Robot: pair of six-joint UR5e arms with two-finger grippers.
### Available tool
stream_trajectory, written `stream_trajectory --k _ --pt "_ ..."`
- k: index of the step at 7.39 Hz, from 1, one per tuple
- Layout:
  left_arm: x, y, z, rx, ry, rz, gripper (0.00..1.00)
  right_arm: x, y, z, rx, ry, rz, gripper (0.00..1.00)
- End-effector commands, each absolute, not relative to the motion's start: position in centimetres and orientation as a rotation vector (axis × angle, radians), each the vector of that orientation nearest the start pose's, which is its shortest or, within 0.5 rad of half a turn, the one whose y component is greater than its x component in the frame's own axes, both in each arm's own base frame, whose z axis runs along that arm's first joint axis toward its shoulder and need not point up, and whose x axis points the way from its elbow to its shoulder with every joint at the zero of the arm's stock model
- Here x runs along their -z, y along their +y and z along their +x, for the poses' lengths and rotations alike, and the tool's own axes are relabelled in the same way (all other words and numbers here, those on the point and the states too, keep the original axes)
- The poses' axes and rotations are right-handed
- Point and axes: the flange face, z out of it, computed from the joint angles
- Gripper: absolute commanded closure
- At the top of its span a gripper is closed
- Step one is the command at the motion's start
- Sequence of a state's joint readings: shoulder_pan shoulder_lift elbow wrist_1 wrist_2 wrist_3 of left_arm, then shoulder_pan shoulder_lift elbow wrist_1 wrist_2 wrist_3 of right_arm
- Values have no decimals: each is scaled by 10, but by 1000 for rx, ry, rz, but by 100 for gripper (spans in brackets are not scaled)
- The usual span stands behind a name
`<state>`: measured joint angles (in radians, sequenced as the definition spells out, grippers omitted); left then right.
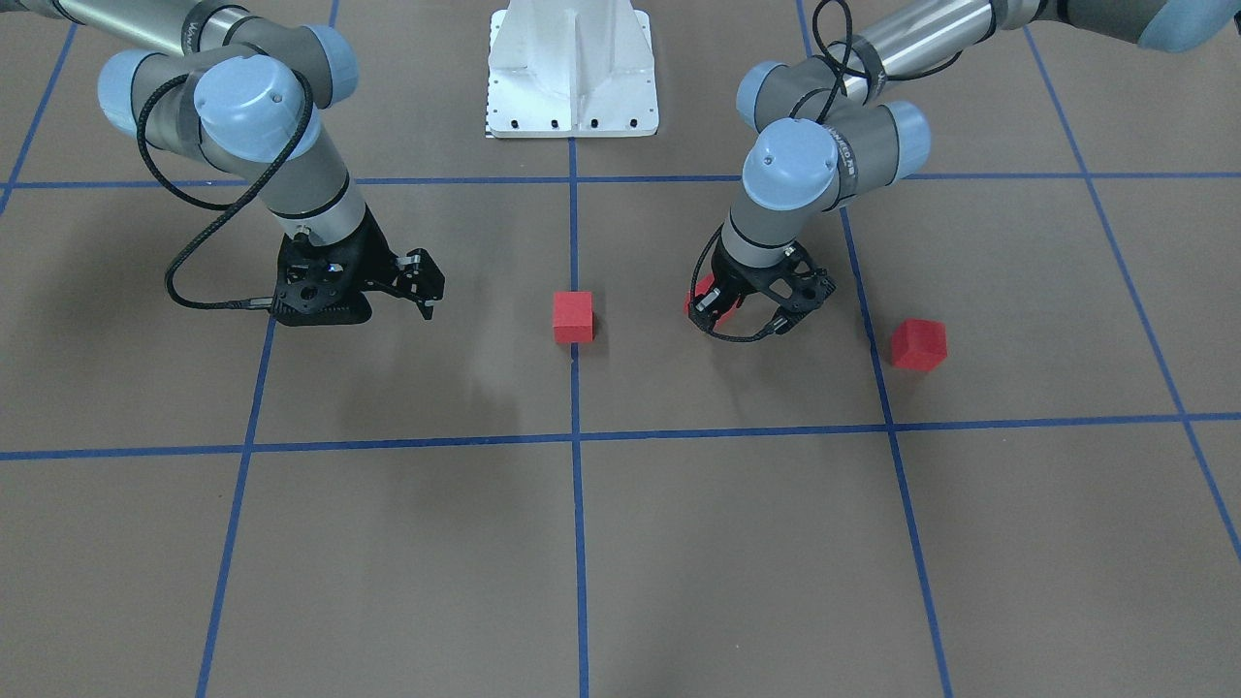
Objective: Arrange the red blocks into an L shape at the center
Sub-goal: 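Grasp the middle red cube with the left gripper and lift it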
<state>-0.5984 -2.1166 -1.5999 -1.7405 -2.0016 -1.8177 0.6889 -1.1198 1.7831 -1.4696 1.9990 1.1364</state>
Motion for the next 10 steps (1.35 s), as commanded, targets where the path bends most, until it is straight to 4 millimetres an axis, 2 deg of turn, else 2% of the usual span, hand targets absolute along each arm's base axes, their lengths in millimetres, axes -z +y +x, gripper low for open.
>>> stream_trajectory --k 1,2,3,4,5,6,7,8,10 --pt "-298 -470 506 643 831 -264 100 -298 -471 -426 -76 -856 59 0" --pt "-274 -483 505 583 865 -217 100 -296 -471 -424 -74 -860 62 0" --pt "-257 -491 505 440 888 -122 100 -293 -470 -422 -74 -865 66 0" --pt "-250 -503 516 319 875 -42 100 -296 -469 -421 -71 -863 66 0" --pt "-240 -517 531 182 857 34 100 -296 -469 -421 -71 -861 67 0" --pt "-239 -529 545 121 830 57 100 -297 -470 -420 -69 -859 68 0" --pt "-223 -547 564 22 812 94 100 -303 -470 -416 -70 -854 67 0" --pt "-210 -564 586 -11 788 95 100 -305 -470 -410 -75 -853 70 0" --pt "-191 -577 606 -27 774 91 100 -306 -470 -408 -76 -852 70 0"
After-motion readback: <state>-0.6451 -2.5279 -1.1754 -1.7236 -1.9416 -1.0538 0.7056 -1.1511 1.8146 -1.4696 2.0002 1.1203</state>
